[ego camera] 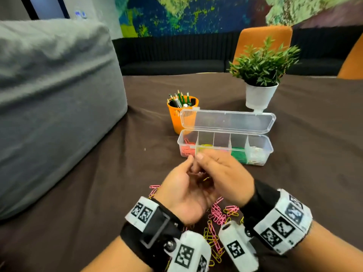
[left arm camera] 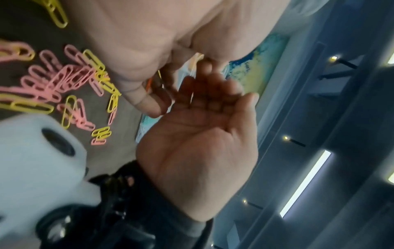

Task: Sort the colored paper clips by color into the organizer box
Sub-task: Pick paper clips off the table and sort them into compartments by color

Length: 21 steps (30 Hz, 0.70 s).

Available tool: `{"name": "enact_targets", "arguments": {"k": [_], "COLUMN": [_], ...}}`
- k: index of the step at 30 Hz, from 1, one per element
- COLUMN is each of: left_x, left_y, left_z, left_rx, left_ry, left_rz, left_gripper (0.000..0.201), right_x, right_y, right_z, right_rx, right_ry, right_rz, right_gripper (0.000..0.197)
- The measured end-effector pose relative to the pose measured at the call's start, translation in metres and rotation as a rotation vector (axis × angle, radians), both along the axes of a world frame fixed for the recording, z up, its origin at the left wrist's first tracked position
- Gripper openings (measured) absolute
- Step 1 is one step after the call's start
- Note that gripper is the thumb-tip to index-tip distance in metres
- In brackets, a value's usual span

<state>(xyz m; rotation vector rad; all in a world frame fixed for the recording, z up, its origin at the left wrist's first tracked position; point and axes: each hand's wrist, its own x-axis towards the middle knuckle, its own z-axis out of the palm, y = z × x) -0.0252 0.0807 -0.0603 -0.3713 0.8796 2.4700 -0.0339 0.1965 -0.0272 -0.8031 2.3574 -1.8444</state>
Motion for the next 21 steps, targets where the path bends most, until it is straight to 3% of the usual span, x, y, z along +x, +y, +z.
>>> {"name": "enact_targets", "arguments": {"k": [3,7,10,13,16,19,21], "left_x": [-0.004,-0.031,-0.077,-0.124,-0.152,-0.164,-0.164], "left_y": [0.006,-0.01,-0.02,-0.026,-0.031,-0.031,-0.029], "left_z": [-0.006,0.007,0.027,0.041,0.047,0.045,0.046], "left_rx": [0.075,-0.162,-0.532,-1.099,-1.561,-1.825,-2.091], "left_ry": [-0.09,-0.054,0.13,0.357,0.492,0.588,0.716], "left_rz": [0.107,0.074,0.117,0.135,-0.107,-0.314,-0.488], "left_gripper": [0.037,0.019,0.018,0.027,0.027,0.019,0.028], "right_x": [-0.009,-0.045,-0.081,-0.104,-0.106,-0.103,-0.102], "right_y": [0.015,0.07,0.12,0.15,0.156,0.164,0.17], "right_z": [-0.009,-0.016,-0.032,-0.058,-0.069,-0.066,-0.066], "right_rx": [-0.035,0.058,0.255,0.075,-0.21,-0.306,-0.348], "right_ry": [-0.075,0.064,0.059,-0.107,-0.33,-0.449,-0.486], "right_rz": [0.009,-0.333,-0.613,-0.66,-0.559,-0.493,-0.476], "right_gripper": [0.03,0.008,0.017,0.029,0.028,0.023,0.025]}}
